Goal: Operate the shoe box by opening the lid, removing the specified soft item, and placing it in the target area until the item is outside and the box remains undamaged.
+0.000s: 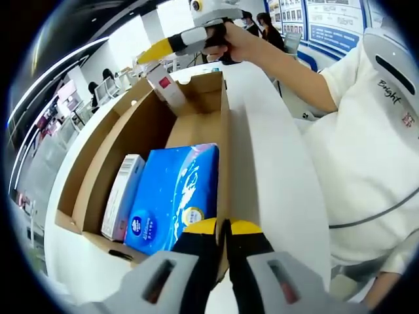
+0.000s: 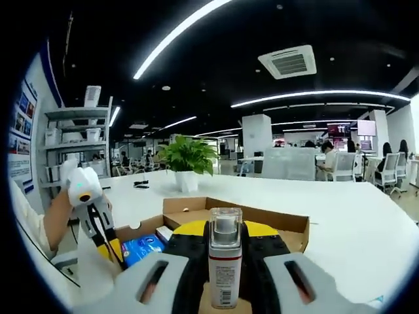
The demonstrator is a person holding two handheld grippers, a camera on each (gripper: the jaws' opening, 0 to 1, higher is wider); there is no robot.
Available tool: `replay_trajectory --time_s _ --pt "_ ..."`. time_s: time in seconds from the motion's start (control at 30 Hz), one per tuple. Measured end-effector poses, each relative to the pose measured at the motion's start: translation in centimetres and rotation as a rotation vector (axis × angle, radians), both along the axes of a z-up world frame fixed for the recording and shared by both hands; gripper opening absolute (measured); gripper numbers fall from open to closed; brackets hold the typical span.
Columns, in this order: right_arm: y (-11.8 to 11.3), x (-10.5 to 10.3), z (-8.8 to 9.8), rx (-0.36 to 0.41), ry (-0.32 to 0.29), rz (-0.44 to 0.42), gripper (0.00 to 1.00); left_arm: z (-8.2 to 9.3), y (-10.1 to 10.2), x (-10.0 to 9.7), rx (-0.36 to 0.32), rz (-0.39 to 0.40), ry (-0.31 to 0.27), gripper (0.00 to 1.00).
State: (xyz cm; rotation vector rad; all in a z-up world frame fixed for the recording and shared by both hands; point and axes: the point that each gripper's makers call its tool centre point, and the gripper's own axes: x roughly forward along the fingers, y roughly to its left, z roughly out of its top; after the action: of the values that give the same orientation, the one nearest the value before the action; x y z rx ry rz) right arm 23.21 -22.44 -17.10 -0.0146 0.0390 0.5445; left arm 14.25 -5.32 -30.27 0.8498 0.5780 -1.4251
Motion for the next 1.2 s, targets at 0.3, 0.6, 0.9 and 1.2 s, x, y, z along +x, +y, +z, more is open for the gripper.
replay_trajectory --time_s 0.3,0.6,0.9,1.2 --pt "-1.0 -0.8 1.7 0.032 -0.053 -0.045 0.18 0.0 0.0 0.0 -0.001 0.000 -0.001 0.04" --pt "-1.7 -1.2 1.5 0.002 -0.081 -0.062 0.18 0.0 0.0 0.0 -0.001 -0.004 -0.001 0.03" --pt "-2.6 -2.1 3.7 0.039 -0.182 -0.086 0.18 0.0 -0.1 -0.1 -0.007 -0.011 -0.002 0.04" --pt "-4.6 -3.2 5.4 0.038 -0.247 -0.135 0.18 0.1 -0.1 0.0 -0.010 -0.009 -0.002 0.04"
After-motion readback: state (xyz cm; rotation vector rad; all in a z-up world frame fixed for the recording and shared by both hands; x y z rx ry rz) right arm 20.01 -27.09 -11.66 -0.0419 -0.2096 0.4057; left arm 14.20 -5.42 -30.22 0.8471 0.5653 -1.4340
